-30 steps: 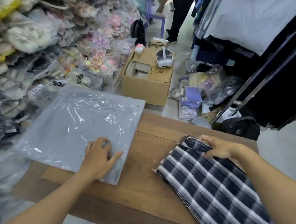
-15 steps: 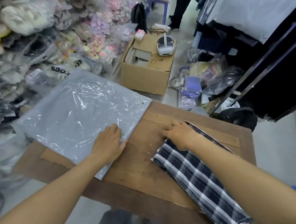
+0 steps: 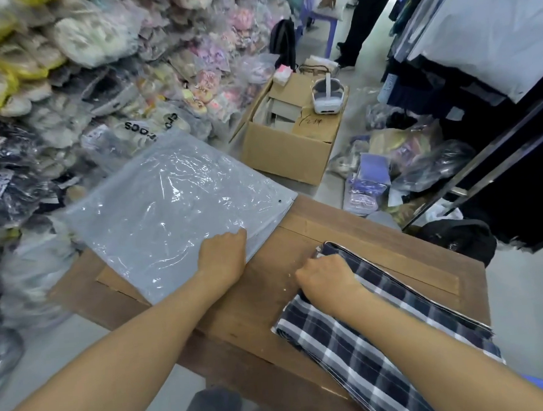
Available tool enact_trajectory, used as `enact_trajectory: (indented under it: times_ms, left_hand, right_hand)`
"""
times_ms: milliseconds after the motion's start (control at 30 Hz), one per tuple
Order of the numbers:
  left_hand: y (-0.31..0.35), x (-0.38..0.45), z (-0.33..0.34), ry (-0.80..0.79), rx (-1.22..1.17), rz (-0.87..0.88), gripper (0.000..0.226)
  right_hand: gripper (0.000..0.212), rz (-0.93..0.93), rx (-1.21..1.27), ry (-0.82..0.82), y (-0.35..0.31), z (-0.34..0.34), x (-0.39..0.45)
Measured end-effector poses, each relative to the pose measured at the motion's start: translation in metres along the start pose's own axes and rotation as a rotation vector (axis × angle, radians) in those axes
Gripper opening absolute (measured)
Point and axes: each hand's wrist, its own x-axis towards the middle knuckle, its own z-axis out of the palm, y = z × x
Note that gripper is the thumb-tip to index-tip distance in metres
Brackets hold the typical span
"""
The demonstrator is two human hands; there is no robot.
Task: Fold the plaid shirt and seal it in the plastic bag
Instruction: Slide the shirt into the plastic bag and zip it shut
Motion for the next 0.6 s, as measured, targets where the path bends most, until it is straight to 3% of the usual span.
enact_trajectory:
  times_ms: [100, 267, 333, 467, 600]
  left_hand:
    - [-0.008, 0.002, -0.001, 0.05, -0.33, -0.048, 0.016]
    - [-0.005, -0.004, -0.006, -0.017, -0.498, 0.11, 0.014]
    - [-0.006, -0.003, -0.006, -0.024, -0.539, 0.129, 0.014]
    - [-0.012, -0.002, -0.008, 0.047, -0.66, 0.113, 0.011]
    - [-0.019, -0.003, -0.01, 0.204, -0.742, -0.043, 0.017]
  right_hand:
    - [0.025, 0.022, 0.059, 0.086, 0.001, -0.01, -0.005]
    - [0.028, -0.023, 0.152, 0.478, -0.015, -0.031, 0.0]
    - [0.03, -0.103, 0.212, 0.553, -0.024, -0.029, 0.007]
    - [0.041, -0.134, 0.317, 0.561, -0.031, -0.012, 0.022]
    - [0.017, -0.113, 0.402, 0.505, -0.028, 0.001, 0.032]
